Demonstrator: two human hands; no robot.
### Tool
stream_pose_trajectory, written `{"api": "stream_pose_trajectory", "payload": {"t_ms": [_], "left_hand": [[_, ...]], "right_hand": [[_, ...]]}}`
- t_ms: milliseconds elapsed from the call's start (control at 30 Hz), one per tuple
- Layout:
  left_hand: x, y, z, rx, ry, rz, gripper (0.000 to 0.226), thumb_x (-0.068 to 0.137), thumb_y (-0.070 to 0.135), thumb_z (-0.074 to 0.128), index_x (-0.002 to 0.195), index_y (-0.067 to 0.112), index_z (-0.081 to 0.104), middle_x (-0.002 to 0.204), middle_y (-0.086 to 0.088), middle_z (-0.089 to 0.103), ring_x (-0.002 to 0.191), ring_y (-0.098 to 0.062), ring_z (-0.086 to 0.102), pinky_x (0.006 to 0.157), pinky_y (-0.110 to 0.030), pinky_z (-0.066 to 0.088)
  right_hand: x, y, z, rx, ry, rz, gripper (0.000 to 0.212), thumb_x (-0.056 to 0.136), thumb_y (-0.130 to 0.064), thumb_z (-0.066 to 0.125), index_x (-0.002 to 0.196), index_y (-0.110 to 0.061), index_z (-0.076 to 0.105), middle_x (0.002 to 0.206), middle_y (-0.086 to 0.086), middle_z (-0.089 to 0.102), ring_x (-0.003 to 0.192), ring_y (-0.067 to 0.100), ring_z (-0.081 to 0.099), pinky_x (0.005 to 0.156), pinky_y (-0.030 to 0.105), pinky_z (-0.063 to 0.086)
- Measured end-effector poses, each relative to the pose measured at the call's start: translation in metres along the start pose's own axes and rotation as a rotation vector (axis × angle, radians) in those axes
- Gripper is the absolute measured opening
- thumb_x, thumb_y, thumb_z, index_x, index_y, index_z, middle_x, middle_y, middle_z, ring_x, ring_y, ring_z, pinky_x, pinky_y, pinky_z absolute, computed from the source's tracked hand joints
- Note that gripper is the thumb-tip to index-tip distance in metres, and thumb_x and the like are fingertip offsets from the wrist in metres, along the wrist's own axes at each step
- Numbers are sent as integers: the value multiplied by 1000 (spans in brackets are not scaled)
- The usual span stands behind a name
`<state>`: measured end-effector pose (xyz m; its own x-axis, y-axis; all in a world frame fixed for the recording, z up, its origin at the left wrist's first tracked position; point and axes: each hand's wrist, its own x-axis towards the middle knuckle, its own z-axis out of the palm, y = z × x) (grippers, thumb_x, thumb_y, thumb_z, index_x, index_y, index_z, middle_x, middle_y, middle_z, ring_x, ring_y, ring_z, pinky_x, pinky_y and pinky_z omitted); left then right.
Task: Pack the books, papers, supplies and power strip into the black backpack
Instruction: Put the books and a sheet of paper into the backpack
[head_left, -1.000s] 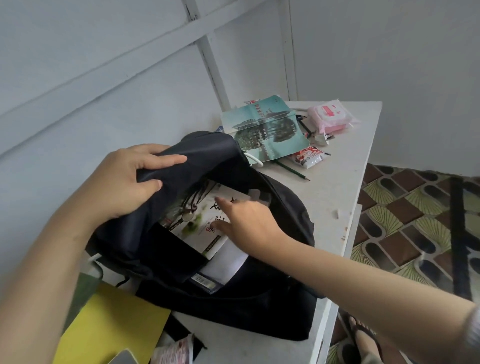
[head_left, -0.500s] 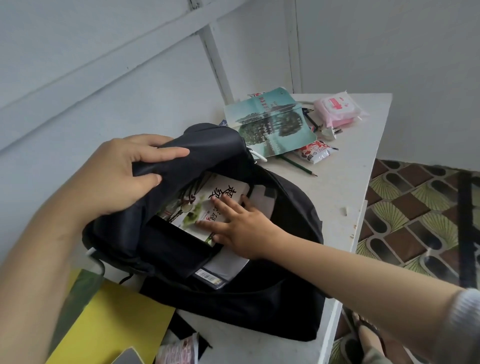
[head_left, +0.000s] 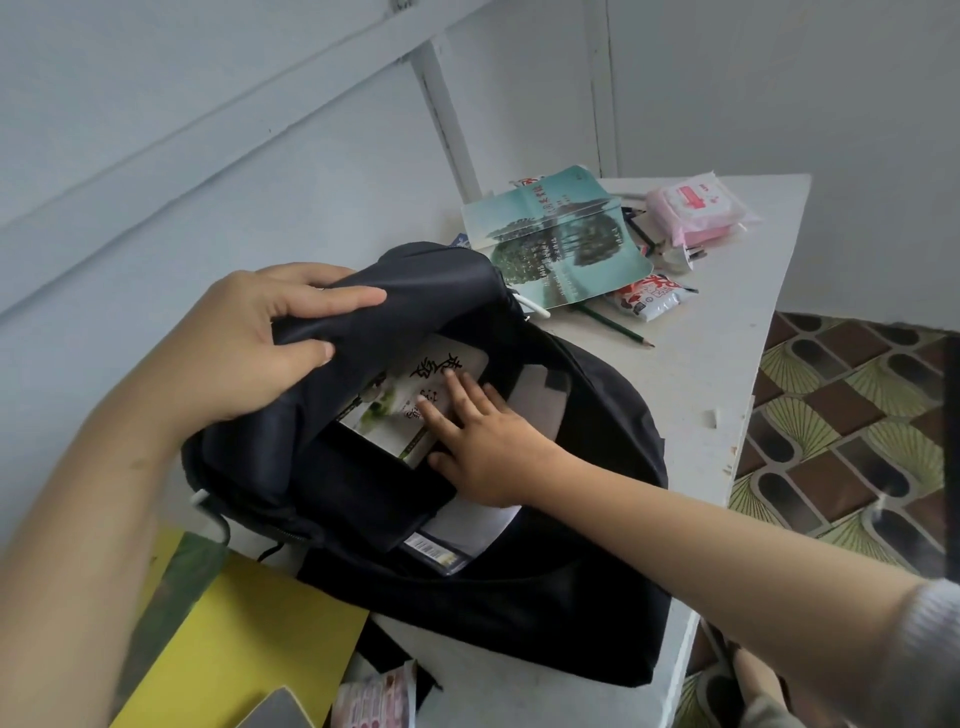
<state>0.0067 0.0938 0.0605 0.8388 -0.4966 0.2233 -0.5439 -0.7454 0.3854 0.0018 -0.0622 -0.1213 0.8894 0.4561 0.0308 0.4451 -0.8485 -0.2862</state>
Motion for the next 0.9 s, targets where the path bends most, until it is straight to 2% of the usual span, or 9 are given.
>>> {"api": "stream_pose_trajectory", "payload": {"t_ms": [67, 200, 333, 500, 633, 767, 833, 900], "left_hand": [[2, 0, 1, 2, -7, 9, 82, 78, -15, 60, 97, 65, 56, 104, 52, 48, 105, 27, 43, 87, 9, 24], [3, 0, 0, 10, -9, 20, 82, 78, -15, 61, 100, 64, 53, 103, 51, 49, 103, 27, 43, 86, 9, 24], [1, -1, 1, 29, 0, 35, 80, 78, -12, 62, 101, 64, 53, 115, 37, 52, 106, 26, 43, 89, 8, 24], [1, -4, 4, 41, 11, 41, 80, 78, -11, 63, 103, 65, 53, 122, 30, 52, 109, 23, 42, 91, 7, 24], [-1, -9, 10, 38, -14, 8, 77, 78, -9, 64, 102, 64, 56, 125, 27, 51, 115, 18, 42, 93, 5, 24], [-1, -11, 25, -15, -55, -16, 79, 77, -11, 64, 105, 62, 57, 126, 29, 48, 115, 18, 41, 91, 5, 25], [-4, -15, 32, -52, -100, -40, 80, 77, -10, 65, 107, 63, 56, 129, 29, 44, 117, 17, 40, 97, -3, 28], [-1, -18, 42, -59, -186, -75, 81, 77, -5, 69, 109, 68, 51, 135, 29, 37, 123, 17, 34, 103, -14, 27]], "right_hand": [[-10, 2, 3, 21, -4, 6, 64, 100, -42, 27, 152, -17, -2, 155, 22, -13, 145, 33, -11, 116, 41, -8], [-12, 8, 5, -17, -6, 3, 62, 100, -45, 25, 152, -20, 1, 157, 19, -8, 146, 30, -9, 113, 47, -14], [-4, 7, 5, -52, -14, 7, 62, 99, -47, 24, 152, -24, 1, 158, 16, -7, 146, 30, -9, 112, 48, -16], [3, 10, 1, -60, -66, 29, 61, 99, -49, 22, 151, -28, -2, 159, 11, -9, 145, 32, -9, 112, 50, -15], [-3, 16, -9, 44, -126, -3, 60, 99, -46, 28, 151, -29, 3, 159, 9, -3, 146, 29, 0, 116, 49, -3], [-29, 27, -29, 171, -177, -70, 59, 97, -37, 43, 150, -27, 20, 157, 8, 19, 145, 23, 15, 116, 42, 14], [-46, 32, -38, 305, -190, -94, 55, 95, -35, 49, 146, -29, 31, 154, 3, 30, 140, 20, 28, 114, 37, 26], [-60, 43, -49, 426, -158, -111, 47, 93, -34, 53, 139, -29, 44, 143, -6, 48, 128, 13, 46, 106, 31, 37]]}}
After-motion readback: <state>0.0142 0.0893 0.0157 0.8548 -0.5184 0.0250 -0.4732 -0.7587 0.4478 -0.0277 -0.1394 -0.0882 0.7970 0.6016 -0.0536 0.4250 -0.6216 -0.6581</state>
